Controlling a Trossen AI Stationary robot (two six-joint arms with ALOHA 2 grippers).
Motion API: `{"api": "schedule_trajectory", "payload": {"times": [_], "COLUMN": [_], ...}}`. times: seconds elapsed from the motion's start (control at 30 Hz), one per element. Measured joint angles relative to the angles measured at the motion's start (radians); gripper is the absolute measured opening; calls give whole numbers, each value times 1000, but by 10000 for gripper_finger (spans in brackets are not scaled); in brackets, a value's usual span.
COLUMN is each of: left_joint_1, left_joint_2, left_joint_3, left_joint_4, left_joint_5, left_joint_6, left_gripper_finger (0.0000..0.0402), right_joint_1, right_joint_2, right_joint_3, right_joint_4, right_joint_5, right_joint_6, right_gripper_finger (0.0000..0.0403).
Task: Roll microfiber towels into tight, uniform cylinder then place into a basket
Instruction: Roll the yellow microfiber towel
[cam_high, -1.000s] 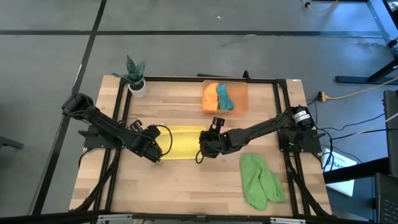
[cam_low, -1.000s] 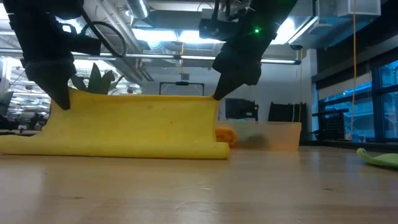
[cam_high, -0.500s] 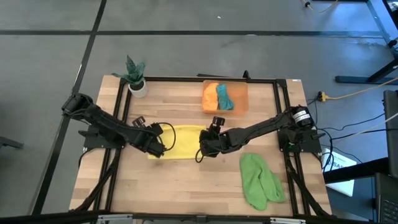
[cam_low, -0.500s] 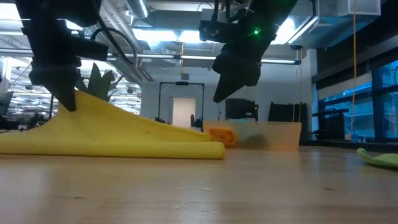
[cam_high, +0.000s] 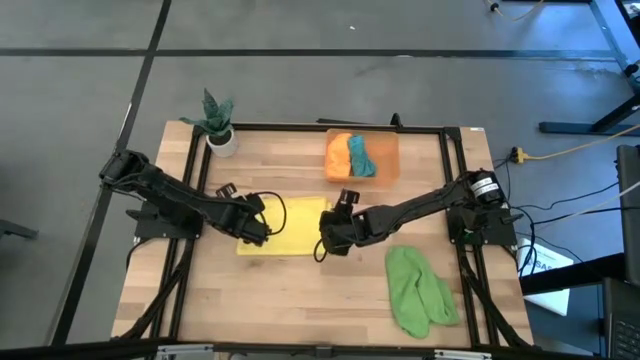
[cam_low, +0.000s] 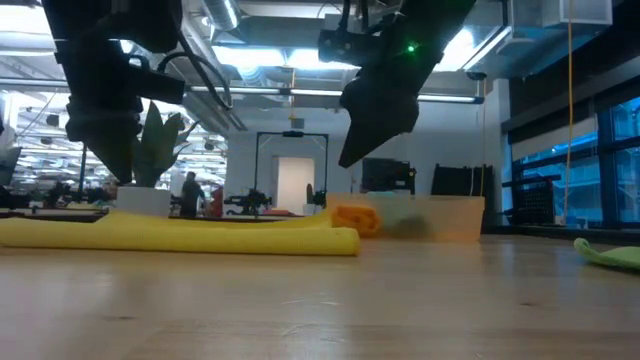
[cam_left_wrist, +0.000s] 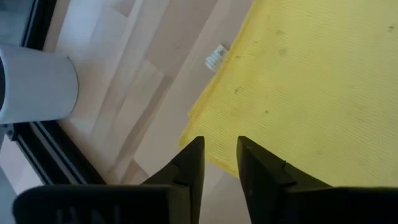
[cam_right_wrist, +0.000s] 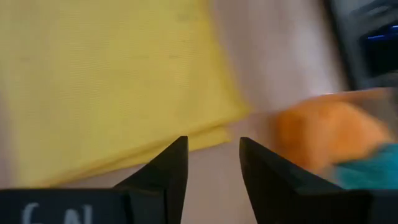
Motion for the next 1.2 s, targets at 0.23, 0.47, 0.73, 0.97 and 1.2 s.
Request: {"api": "schedule_trajectory", "payload": {"times": [0.23, 0.47, 0.73, 0.97, 1.2], "left_joint_1": [-30, -65, -84, -93, -151], "left_joint_2": [0, 0, 0, -3, -2], "left_joint_3": [-3, -100, -188, -227, -217], "left_joint_4": [120, 296, 324, 335, 348], "left_joint_5": [48, 138, 150, 225, 269], "left_joint_6": [50, 105, 98, 43, -5], "left_gripper_finger": [79, 81, 81, 78, 78], "right_joint_1": [3, 12, 12, 10, -4], "right_joint_2": [4, 49, 105, 116, 116], "right_joint_3": [0, 0, 0, 0, 0], "right_joint_4": [83, 173, 209, 204, 199], "right_joint_5": [-316, -355, -446, -414, -385], "right_joint_6": [0, -62, -82, -79, -53], "right_gripper_finger": [146, 146, 146, 146, 146]}}
